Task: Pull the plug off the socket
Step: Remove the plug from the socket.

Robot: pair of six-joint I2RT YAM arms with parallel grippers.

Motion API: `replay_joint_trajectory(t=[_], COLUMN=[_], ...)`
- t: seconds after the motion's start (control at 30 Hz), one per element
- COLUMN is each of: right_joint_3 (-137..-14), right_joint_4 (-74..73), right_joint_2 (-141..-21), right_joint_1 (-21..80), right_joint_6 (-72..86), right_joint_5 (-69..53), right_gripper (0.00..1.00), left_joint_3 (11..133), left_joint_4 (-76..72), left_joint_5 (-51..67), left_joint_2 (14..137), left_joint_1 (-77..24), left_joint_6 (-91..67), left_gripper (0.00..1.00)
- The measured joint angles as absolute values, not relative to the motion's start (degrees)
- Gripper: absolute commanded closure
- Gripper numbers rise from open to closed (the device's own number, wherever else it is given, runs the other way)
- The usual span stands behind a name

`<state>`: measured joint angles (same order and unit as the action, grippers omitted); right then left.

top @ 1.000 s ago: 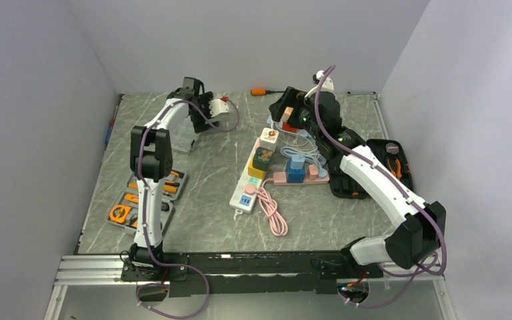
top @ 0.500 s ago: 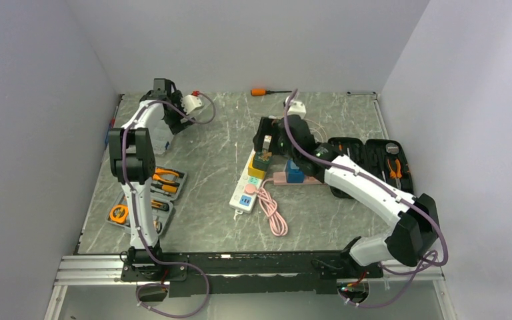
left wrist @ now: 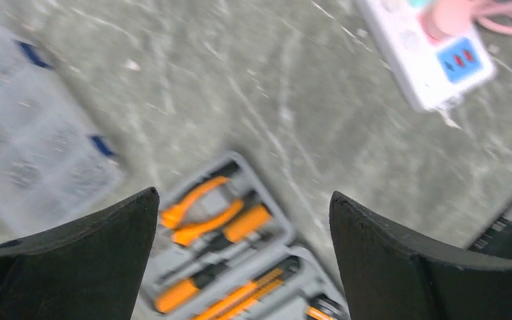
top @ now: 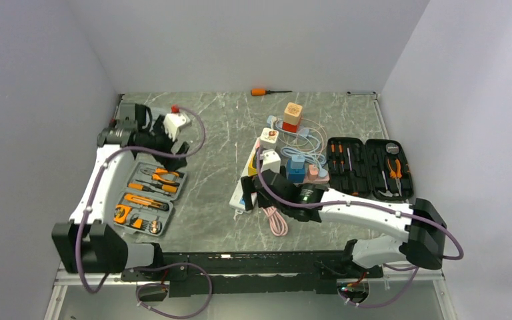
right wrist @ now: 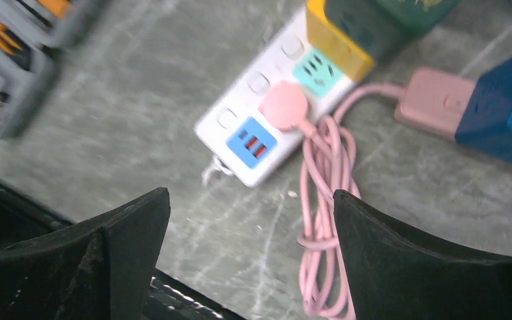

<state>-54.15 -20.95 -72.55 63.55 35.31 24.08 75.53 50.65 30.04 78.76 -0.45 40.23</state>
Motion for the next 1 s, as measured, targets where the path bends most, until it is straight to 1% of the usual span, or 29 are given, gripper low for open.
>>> replay_joint_trajectory(t=[0.23, 0.37, 0.53, 0.67, 0.8, 0.87, 1.0], right_joint_3=[-46.17, -44.58, -43.35, -43.29, -43.40, -43.42, -43.42], right_joint_4=[-20.95, -19.33, -12.86, -8.97, -5.93, -4.64, -3.20], right_joint_2=[-77.10, -78.91, -83.61, -88.58, -91.61, -91.94, -92.07], right_joint_1=[64.05, 63.35, 59.68, 57.12, 56.66, 56.66, 56.64], right_joint_6=[37.34, 37.04, 35.94, 34.89, 33.54, 33.39, 33.47], right_joint_5=[26.35, 26.85, 25.80, 24.32, 23.62, 23.00, 21.74], right_gripper=[0.07, 0.07, 0.12, 0.21, 0.39, 0.43, 0.46], left_joint_3=[60.10, 52.95, 47.48, 44.93, 43.33, 42.35, 38.79], left_joint_4=[55.68, 55.77, 53.41, 50.74, 47.92, 45.93, 41.19], left_joint_5=[32.29, 32.36, 33.19, 33.15, 33.01, 32.32, 30.33], left_joint_2=[63.24, 54.13, 47.16, 45.52, 45.12, 45.15, 44.66], left_joint_1=[-0.43, -0.40, -0.49, -1.28, -2.90, -4.78, -9.82], left_joint_6=[38.76, 39.38, 39.99, 41.93, 45.69, 46.87, 48.75], left_gripper=[0.01, 0.01, 0.01, 0.01, 0.01, 0.01, 0.00])
